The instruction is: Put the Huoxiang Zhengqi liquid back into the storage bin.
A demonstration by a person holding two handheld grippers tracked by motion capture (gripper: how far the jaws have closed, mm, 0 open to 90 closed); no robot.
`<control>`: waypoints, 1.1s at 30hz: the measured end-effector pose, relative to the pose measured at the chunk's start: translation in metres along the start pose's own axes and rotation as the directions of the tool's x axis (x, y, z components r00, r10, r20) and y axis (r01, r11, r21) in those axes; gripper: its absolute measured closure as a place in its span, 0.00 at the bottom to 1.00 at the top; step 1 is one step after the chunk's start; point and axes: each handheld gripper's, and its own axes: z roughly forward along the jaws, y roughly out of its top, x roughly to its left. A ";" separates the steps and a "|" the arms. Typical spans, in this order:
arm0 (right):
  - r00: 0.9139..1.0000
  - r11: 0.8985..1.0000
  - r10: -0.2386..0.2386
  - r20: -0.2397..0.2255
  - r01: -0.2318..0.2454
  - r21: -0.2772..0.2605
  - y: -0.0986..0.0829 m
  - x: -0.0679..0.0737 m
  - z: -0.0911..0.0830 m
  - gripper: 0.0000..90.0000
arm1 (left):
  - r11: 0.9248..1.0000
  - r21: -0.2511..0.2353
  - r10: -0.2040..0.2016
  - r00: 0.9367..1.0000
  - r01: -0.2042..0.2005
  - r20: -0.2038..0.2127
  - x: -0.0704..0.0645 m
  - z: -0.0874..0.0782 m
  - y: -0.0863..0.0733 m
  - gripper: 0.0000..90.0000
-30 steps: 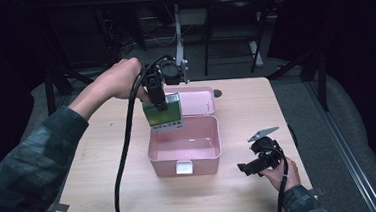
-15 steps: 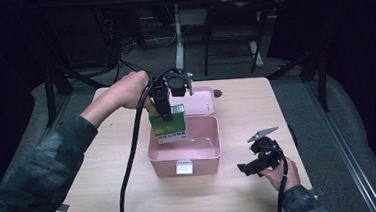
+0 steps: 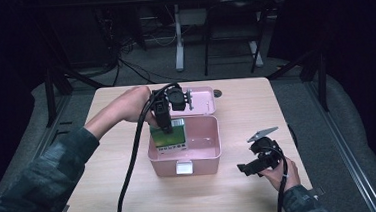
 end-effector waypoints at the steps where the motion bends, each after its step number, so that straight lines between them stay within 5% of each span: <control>1: 1.000 1.000 -0.001 0.001 0.001 0.000 0.000 0.000 0.000 0.00 | 1.000 0.005 0.001 1.000 -0.001 0.002 0.000 0.002 0.000 0.71; 33: 1.000 1.000 -0.012 -0.002 0.012 0.017 0.000 0.000 0.001 0.00 | 0.992 0.091 0.079 0.996 -0.082 0.034 -0.017 0.062 -0.003 0.71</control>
